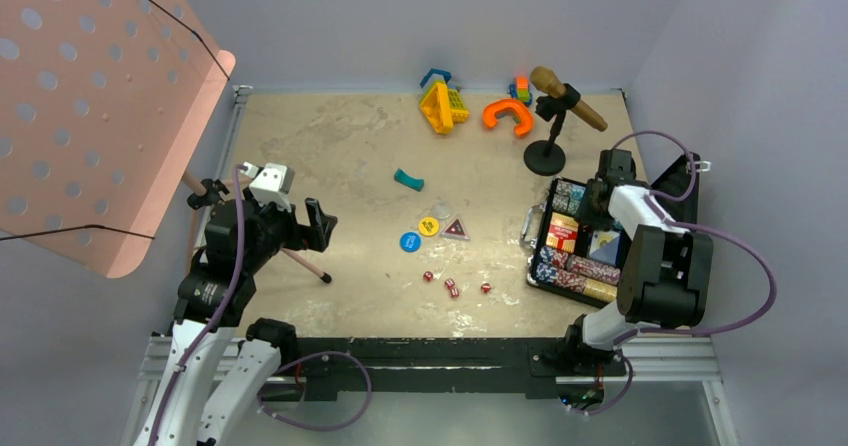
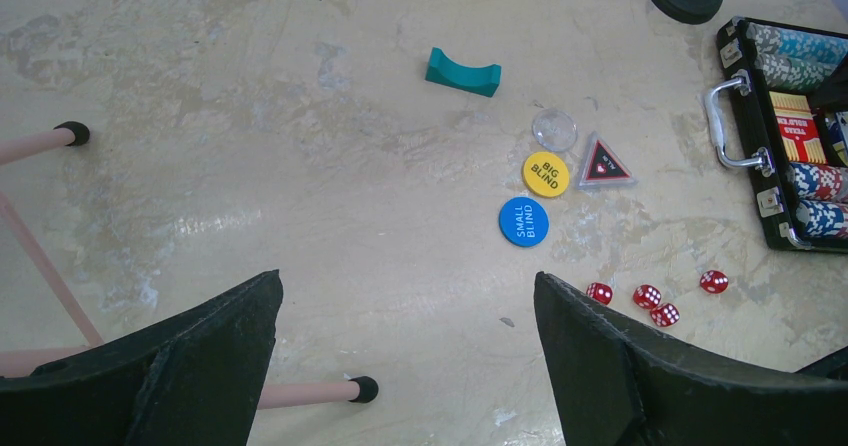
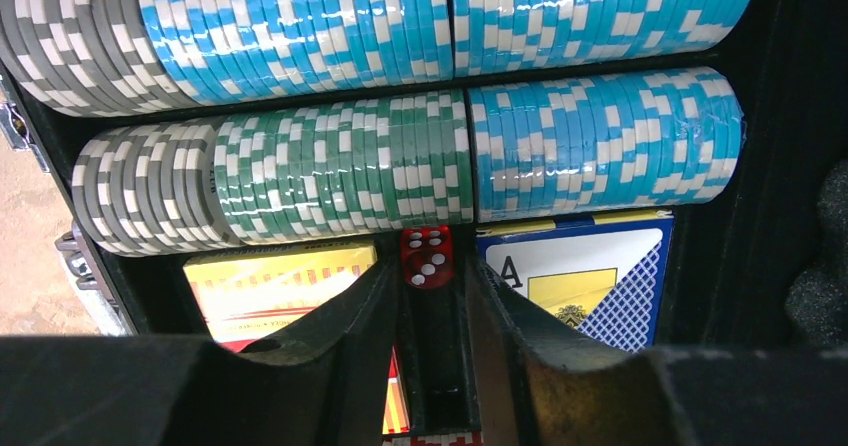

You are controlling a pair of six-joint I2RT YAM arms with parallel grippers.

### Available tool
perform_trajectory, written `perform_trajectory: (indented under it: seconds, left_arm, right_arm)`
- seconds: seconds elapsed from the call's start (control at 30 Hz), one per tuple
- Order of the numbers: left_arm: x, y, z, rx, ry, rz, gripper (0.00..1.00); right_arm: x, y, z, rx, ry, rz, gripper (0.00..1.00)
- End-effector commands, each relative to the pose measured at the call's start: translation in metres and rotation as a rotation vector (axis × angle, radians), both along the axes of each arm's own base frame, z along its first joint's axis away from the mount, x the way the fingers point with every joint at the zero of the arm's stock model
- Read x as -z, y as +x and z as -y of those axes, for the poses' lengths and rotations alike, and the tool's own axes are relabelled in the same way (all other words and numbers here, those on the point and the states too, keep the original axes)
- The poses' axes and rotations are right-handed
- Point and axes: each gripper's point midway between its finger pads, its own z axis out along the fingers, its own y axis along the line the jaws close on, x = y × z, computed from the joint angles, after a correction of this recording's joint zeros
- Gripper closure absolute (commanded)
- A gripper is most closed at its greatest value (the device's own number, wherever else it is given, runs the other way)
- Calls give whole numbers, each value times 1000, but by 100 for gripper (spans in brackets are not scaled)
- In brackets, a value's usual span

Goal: Pack up texas hold em set

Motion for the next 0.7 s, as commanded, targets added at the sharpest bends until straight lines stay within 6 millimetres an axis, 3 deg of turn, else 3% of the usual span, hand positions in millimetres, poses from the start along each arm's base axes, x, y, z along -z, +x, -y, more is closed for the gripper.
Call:
perform_trajectory:
  seconds: [0.0,0.13,0.47,0.67]
  left_arm:
    - [-8,5,1,7,6,43,0]
    - [-8,5,1,7,6,44,1]
    - [-8,5,1,3,4,44,1]
    - [-9,5,1,1,-6,45,1]
  right_arm:
    - [-13,4,11,19,-45,30,60]
    - [-16,5,9,12,-40,44,60]
    - [-44,7,11,4,-73,133,58]
    - [-69,16,-18,-78,0,222,59]
